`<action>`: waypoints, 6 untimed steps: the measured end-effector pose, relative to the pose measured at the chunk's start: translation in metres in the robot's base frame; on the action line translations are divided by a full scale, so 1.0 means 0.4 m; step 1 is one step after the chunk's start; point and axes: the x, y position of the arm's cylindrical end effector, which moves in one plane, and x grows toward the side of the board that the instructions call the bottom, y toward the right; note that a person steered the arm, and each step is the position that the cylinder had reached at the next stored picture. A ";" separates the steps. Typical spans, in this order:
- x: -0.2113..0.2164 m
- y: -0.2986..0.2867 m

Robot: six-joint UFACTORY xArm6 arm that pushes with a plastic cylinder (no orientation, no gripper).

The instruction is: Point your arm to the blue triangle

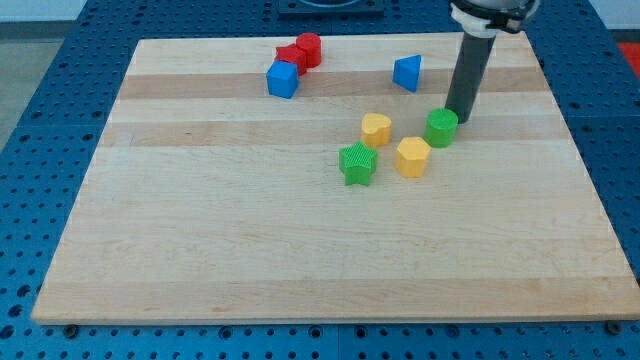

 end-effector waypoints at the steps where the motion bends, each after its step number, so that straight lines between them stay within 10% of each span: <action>1: 0.000 -0.021; 6: -0.312 0.094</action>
